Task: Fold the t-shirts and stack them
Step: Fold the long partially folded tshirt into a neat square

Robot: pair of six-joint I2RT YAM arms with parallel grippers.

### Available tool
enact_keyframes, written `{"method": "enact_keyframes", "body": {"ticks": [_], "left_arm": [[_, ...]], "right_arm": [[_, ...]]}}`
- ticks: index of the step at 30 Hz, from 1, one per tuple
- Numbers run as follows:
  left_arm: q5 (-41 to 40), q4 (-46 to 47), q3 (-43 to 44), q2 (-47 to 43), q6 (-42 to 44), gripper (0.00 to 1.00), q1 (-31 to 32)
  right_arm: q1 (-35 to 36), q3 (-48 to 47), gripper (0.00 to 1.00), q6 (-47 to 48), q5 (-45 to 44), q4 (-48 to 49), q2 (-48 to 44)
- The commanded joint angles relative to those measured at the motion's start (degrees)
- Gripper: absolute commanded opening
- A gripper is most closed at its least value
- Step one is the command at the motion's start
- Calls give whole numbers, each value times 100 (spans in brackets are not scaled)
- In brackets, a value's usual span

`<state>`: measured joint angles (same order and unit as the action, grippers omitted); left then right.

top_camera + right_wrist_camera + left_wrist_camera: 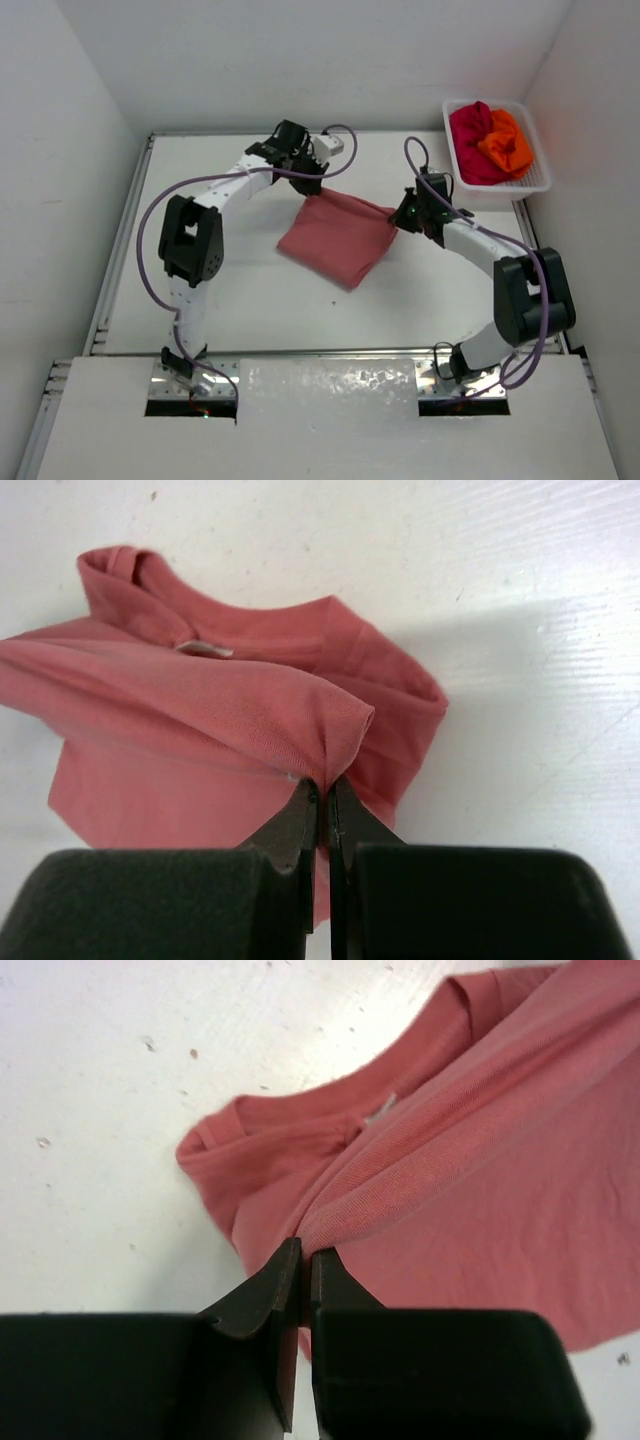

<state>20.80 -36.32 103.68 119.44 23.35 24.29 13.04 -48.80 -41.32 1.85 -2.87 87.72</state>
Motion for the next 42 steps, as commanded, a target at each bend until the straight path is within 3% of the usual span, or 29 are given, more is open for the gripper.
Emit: {"method": "enact_keyframes", "body": {"ticks": [1,4,5,6,7,8,11,15,18,21,25,27,32,35,36,42], "left_arm": [[-708,617,222,201,-226,3,-39],[-893,801,302,465,-384,21,-30],[-1024,906,363,545,-489,34,-30],[-1103,968,407,606,-551,38,-21],[-1174,1012,460,764,-577,40,-12],[-1340,1038,617,852,-612,45,-4],[-1918,829,1204,1221,-665,50,-30],[-1966,599,1568,1040,-832,51,-336],[-1282,512,1359,652,-859,55,-469],[-579,520,805,28,-815,65,-478],[676,773,-572,-509,-1217,87,-478],[777,924,-1040,-518,-1351,95,-417],[444,1381,-1912,-395,-1562,92,-276],[-66,1417,-2062,-334,-1615,75,-267],[-224,1573,-2332,-386,-1702,48,-267],[-252,1838,-2905,-509,-1869,33,-276]], "right_arm": [[-179,-314,0,-8,-615,59,306],[-214,-577,0,132,-651,112,771],[-214,-709,1,177,-685,33,921],[-214,-841,5,220,-764,-72,1053],[-223,-1042,10,247,-921,-186,1306],[-258,-1114,33,273,-940,-187,1422],[-354,-1640,49,527,-871,-345,1923],[-407,-2799,52,1380,-1063,-1345,2293],[-539,-2846,53,1486,-1029,-1435,1996],[-574,-2417,54,1346,-652,-1287,1416],[-478,-1389,55,645,384,-1137,932],[-355,-898,55,450,518,-865,913],[-135,-526,54,-24,685,-513,1238],[-135,-534,43,-96,589,-582,1536],[-117,-926,24,0,528,-722,2094],[49,-1659,9,159,404,-689,2846]]}}
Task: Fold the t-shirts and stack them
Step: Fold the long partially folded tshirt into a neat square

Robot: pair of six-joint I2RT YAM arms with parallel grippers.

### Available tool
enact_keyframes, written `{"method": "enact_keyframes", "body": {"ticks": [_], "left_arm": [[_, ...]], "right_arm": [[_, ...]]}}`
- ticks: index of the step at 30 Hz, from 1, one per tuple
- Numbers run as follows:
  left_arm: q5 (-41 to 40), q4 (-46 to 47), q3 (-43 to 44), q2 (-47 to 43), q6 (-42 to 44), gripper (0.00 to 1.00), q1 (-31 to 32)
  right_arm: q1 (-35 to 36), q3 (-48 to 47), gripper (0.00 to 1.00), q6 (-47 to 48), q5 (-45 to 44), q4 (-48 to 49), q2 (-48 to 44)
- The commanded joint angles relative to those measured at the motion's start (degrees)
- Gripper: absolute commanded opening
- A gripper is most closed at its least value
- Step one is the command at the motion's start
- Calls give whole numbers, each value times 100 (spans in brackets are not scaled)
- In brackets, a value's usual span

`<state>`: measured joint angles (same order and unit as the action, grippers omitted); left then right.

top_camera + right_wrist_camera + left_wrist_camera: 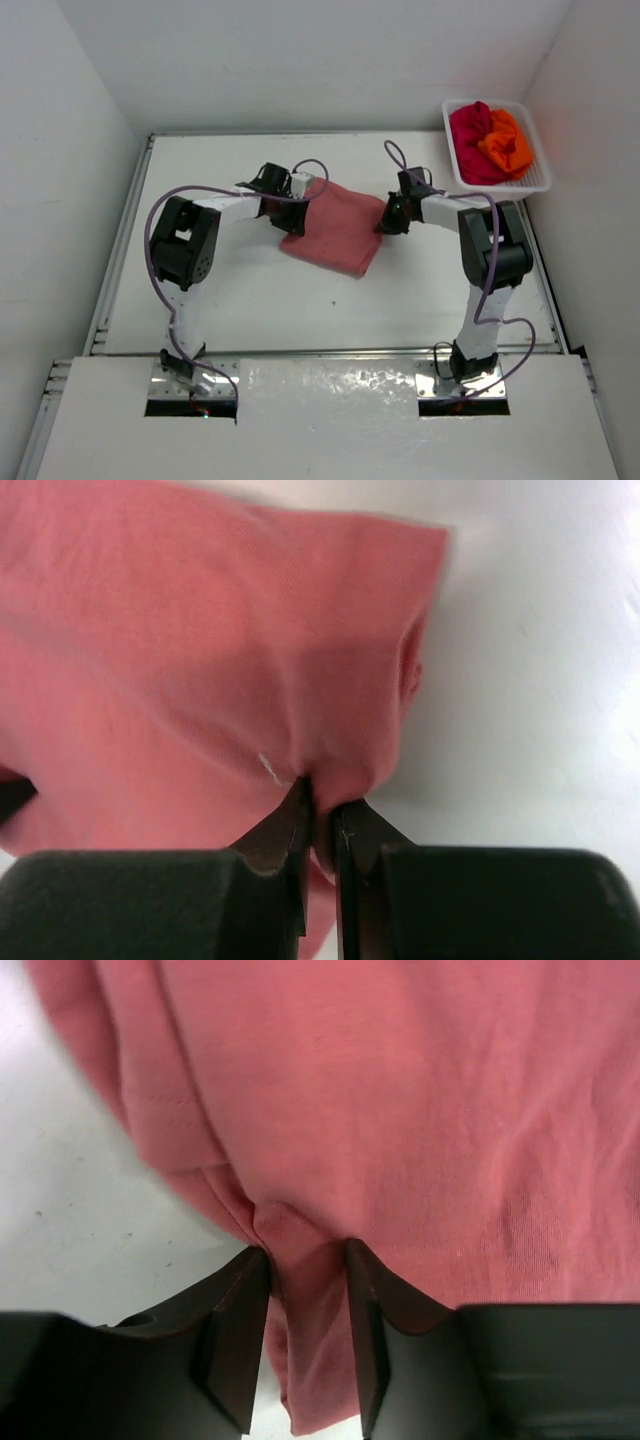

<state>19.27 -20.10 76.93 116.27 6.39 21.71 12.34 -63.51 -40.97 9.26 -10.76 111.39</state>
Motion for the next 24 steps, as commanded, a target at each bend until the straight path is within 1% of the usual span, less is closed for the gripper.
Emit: {"method": "enact_keyframes", "body": {"ticks": [1,3,4,6,7,9,10,11,12,13,14,15,16,20,21,24], "left_arm": [[-90,243,-370,-271,-200,33,-27],[-46,331,-529,-533,-322,33,-97],[-55,357,-599,-631,-375,38,-132],[-212,419,-705,-859,-516,43,-307],[-291,341,-670,-904,-551,48,-395],[-248,183,-364,-1009,-595,50,-702],[-187,-10,-215,-1044,-587,54,-791],[-160,-90,91,-1097,-587,57,-835],[-134,-143,216,-1254,-587,61,-853],[-47,-178,313,-1317,-587,67,-844],[24,-187,462,-1361,-761,69,-827],[94,-188,516,-1352,-823,74,-818],[191,-205,560,-1291,-902,76,-827],[112,-126,525,-783,-1026,78,-827],[121,-109,577,-520,-1061,78,-827],[157,-73,858,-88,-1062,78,-748]], "right_arm": [[137,-467,9,142,-328,110,575],[181,-881,9,325,-319,-82,917],[199,-1344,9,405,-345,-206,1015],[234,-1707,10,528,-416,-530,1217],[234,-1840,11,555,-407,-558,1209],[234,-1815,23,608,-433,-593,1061],[234,-1815,31,677,-460,-602,990],[225,-1841,44,852,-495,-628,920],[225,-1954,49,941,-538,-759,867],[216,-2042,54,1055,-600,-830,771],[216,-2139,56,1230,-618,-1005,726],[208,-2349,58,1301,-627,-1076,700],[208,-2438,61,1363,-670,-1155,630],[164,-2693,62,1636,-873,-1428,392],[155,-2711,62,1680,-882,-1542,331],[155,-2457,62,1794,-882,-1587,24]]}}
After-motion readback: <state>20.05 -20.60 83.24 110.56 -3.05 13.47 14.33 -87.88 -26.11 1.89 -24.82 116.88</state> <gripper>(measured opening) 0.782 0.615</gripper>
